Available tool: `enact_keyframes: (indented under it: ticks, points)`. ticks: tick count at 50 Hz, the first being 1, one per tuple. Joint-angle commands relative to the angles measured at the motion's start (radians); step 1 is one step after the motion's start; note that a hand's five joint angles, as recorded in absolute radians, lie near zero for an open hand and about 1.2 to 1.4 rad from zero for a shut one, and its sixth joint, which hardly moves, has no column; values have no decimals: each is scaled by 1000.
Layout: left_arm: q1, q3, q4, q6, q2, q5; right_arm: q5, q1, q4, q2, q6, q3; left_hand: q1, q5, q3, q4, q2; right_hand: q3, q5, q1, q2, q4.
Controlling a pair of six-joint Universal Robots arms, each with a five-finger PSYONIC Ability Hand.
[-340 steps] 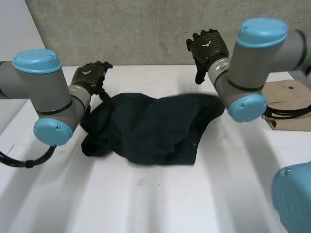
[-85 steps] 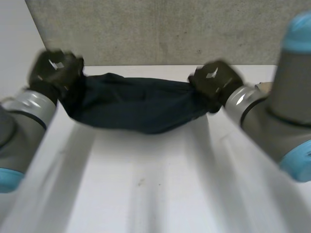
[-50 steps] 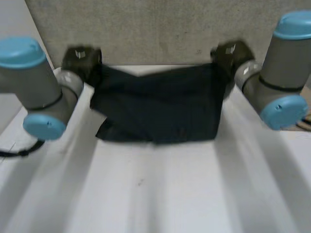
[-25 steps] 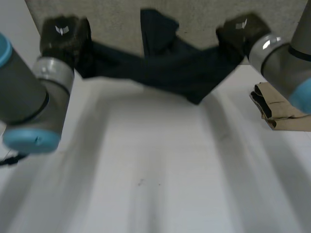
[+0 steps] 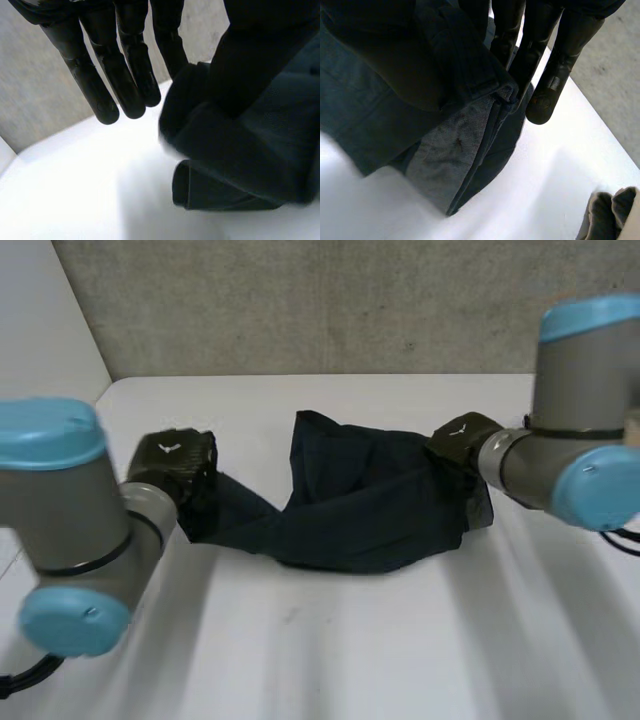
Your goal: Fold the laundry.
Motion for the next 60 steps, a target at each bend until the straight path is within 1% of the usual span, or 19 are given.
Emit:
enact_keyframes:
  ticks: [1, 4, 5, 6, 7, 9, 12, 17, 21, 25, 26, 30, 33, 40, 43, 48, 50, 55, 60]
  points:
    - [7, 190, 14, 3, -207, -3, 64, 3, -257, 109, 124, -66, -116, -136, -137, -135, -129, 121, 130, 315, 111, 104]
    - [24, 238, 20, 9, -230, -3, 75, 1, -312, 112, 135, -66, -365, -386, -386, -384, -379, -409, -400, -216, -420, -426]
    - [29, 242, 20, 9, -230, -3, 81, 1, -328, 110, 136, -69, -444, -465, -466, -463, -458, -731, -722, -538, -741, -748]
    - [35, 244, 20, 9, -227, -2, 83, 1, -333, 107, 138, -69, -608, -628, -629, -627, -622, -874, -865, -680, -884, -890]
    - [36, 244, 20, 9, -224, -2, 86, 1, -334, 103, 138, -69, -682, -703, -703, -701, -696, -997, -988, -804, -1007, -1014]
    - [32, 241, 20, 9, -222, -2, 93, 1, -331, 80, 141, -62, -768, -788, -789, -787, -782, -997, -988, -804, -1007, -1014]
    - [26, 216, 21, 9, -192, 0, 95, -1, -331, 20, 145, -37, -780, -800, -801, -799, -794, -997, -988, -804, -1007, -1014]
    - [33, 123, 40, 12, -38, 8, 78, -13, -333, -156, 145, 105, -780, -800, -801, -799, -794, -997, -988, -804, -1007, -1014]
    - [33, 31, 73, 16, 66, 49, 67, -11, -331, -268, 142, 249, -745, -765, -766, -764, -758, -997, -988, -804, -1007, -1014]
    - [62, -98, 84, 33, 160, 167, 31, -13, -331, -345, 142, 411, -622, -642, -643, -641, -635, -997, -988, -804, -1007, -1014]
    - [87, -151, 89, 58, 184, 225, 20, -13, -331, -361, 142, 441, -572, -592, -593, -591, -586, -996, -987, -802, -1006, -1013]
    - [136, -253, 115, 152, 213, 351, -43, -13, -345, -419, 153, 593, -457, -478, -478, -476, -471, -837, -828, -644, -848, -854]
    - [154, -282, 139, 208, 207, 383, -75, -11, -394, -424, 178, 682, -454, -474, -475, -473, -468, -822, -813, -629, -833, -839]
    - [191, -276, 202, 294, 76, 386, -89, -11, -601, -407, 240, 811, -457, -477, -478, -476, -471, -822, -813, -629, -833, -839]
    - [208, -253, 233, 305, 14, 385, -88, -4, -677, -329, 242, 817, -463, -483, -484, -482, -476, -822, -813, -629, -833, -839]
    - [211, -195, 273, 305, -75, 382, -81, -2, -742, -266, 234, 805, -442, -463, -463, -461, -456, -802, -793, -608, -812, -819]
    - [211, -180, 276, 305, -95, 382, -81, -1, -773, -237, 230, 794, -404, -425, -425, -423, -418, -729, -720, -535, -739, -745]
    - [207, -130, 279, 305, -150, 377, -80, -1, -788, -194, 228, 764, -328, -348, -349, -347, -342, -711, -702, -517, -721, -728]
    - [196, -84, 279, 305, -190, 356, -80, -1, -799, -157, 227, 742, -134, -155, -155, -153, -148, -643, -634, -450, -654, -660]
